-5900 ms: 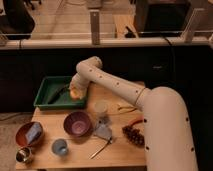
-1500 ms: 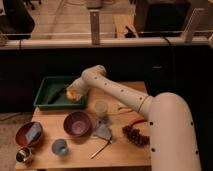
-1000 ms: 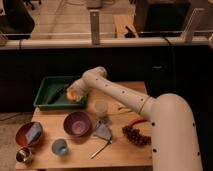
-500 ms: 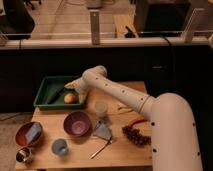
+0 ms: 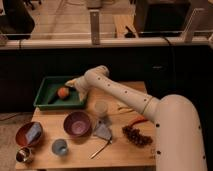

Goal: Place apple in tray

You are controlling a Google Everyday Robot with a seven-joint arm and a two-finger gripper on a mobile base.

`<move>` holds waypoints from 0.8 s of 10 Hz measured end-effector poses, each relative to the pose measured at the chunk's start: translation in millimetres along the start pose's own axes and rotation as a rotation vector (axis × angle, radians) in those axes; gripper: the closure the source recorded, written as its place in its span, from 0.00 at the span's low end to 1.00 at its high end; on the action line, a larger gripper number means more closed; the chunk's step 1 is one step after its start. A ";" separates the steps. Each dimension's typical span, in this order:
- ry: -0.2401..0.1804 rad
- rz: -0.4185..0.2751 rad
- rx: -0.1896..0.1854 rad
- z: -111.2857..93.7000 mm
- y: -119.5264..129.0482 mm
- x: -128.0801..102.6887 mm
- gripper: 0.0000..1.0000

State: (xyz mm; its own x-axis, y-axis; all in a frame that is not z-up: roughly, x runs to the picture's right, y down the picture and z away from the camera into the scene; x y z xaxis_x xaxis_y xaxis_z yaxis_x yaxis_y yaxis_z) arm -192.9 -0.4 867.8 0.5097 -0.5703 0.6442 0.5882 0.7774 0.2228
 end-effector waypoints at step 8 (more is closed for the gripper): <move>-0.002 -0.001 0.000 0.9 -0.6 -1.4 0.20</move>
